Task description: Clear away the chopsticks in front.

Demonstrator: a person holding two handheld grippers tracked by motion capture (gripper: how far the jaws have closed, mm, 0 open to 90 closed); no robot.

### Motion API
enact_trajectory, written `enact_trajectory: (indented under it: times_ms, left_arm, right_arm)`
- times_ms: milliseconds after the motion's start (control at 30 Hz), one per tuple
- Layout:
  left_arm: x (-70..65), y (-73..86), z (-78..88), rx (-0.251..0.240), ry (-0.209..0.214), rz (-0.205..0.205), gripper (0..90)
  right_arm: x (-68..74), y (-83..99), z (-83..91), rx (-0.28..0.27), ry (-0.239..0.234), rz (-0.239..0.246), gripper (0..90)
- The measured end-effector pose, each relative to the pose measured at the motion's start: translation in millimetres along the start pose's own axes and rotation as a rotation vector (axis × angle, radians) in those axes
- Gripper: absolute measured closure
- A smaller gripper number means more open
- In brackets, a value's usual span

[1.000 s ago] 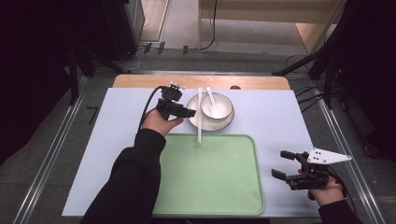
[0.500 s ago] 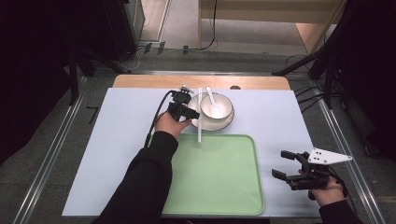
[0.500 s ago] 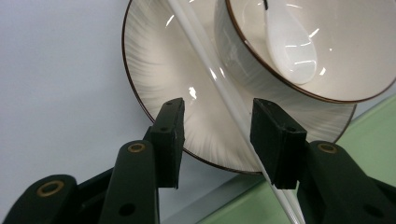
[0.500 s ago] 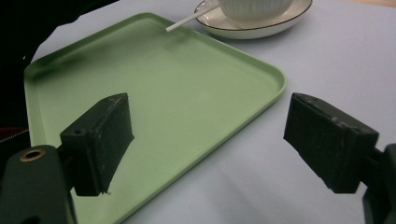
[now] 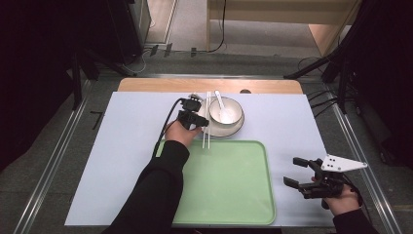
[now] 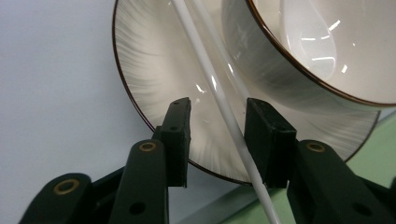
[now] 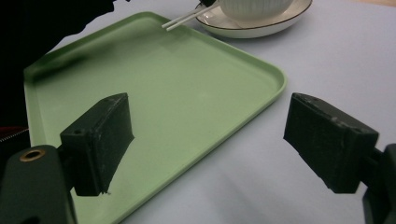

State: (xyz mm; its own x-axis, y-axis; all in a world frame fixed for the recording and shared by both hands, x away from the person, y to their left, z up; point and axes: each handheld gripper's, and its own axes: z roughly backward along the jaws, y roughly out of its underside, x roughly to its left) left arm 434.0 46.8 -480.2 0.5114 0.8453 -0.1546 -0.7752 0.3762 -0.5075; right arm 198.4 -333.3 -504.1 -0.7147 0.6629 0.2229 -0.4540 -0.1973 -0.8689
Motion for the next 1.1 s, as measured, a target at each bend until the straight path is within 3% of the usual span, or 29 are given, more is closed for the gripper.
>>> enact_trajectory:
  times_ms: [233,333,567,933,1100]
  left_arm:
    - [5.4,-2.1,-9.6,-0.010,0.001,0.064,77.0]
    - [10.5,-3.0,-16.1,-0.010,0.005,0.109,80.3]
    - [14.0,-4.3,-19.0,-0.013,0.020,0.177,82.5]
    - [19.1,-4.3,-19.4,-0.011,0.039,0.224,85.3]
    - [20.7,-5.0,-17.0,-0.011,0.073,0.235,85.8]
  right_arm:
    - [-0.2,0.0,-0.1,0.000,-0.002,0.002,16.1]
    - [-0.1,0.0,0.4,-0.001,-0.002,0.000,16.2]
    - [-0.1,0.1,0.7,-0.001,-0.003,0.000,16.1]
    - [0.0,-0.1,0.4,-0.003,-0.006,0.002,16.2]
    - [-0.1,0.0,0.6,-0.004,-0.006,0.004,16.1]
